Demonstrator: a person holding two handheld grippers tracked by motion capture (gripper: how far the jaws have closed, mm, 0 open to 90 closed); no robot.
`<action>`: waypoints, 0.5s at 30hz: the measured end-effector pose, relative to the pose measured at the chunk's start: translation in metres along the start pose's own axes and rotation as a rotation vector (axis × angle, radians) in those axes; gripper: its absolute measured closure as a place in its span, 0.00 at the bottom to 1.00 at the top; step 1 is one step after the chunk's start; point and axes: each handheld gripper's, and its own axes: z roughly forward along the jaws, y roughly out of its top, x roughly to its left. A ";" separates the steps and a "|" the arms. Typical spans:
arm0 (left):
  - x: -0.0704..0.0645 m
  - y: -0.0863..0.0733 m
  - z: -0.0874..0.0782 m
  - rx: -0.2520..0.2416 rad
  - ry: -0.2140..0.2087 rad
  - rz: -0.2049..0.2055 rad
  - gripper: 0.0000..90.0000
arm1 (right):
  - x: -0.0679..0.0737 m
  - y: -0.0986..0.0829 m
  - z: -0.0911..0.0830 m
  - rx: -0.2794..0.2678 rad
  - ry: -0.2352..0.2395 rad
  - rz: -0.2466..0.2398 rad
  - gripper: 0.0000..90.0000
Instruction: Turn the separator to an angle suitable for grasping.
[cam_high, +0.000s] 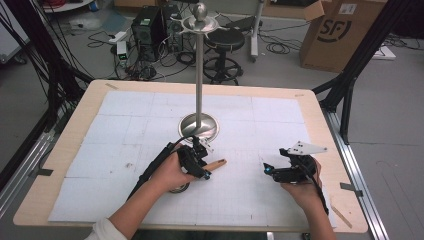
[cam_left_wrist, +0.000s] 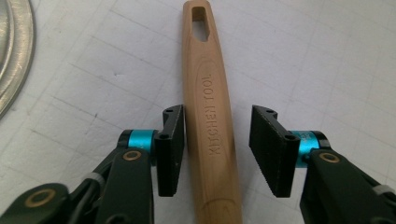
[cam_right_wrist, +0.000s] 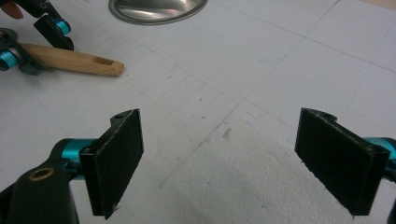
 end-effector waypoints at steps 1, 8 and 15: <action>0.000 0.000 0.000 0.000 -0.002 0.001 0.60 | 0.000 0.000 0.000 -0.002 0.001 0.003 0.15; 0.004 0.000 -0.002 0.001 0.003 -0.010 0.63 | 0.002 0.000 0.002 0.007 0.004 -0.004 0.16; 0.004 0.002 -0.004 0.032 0.013 -0.007 0.66 | 0.000 0.000 0.000 0.005 0.002 0.000 0.16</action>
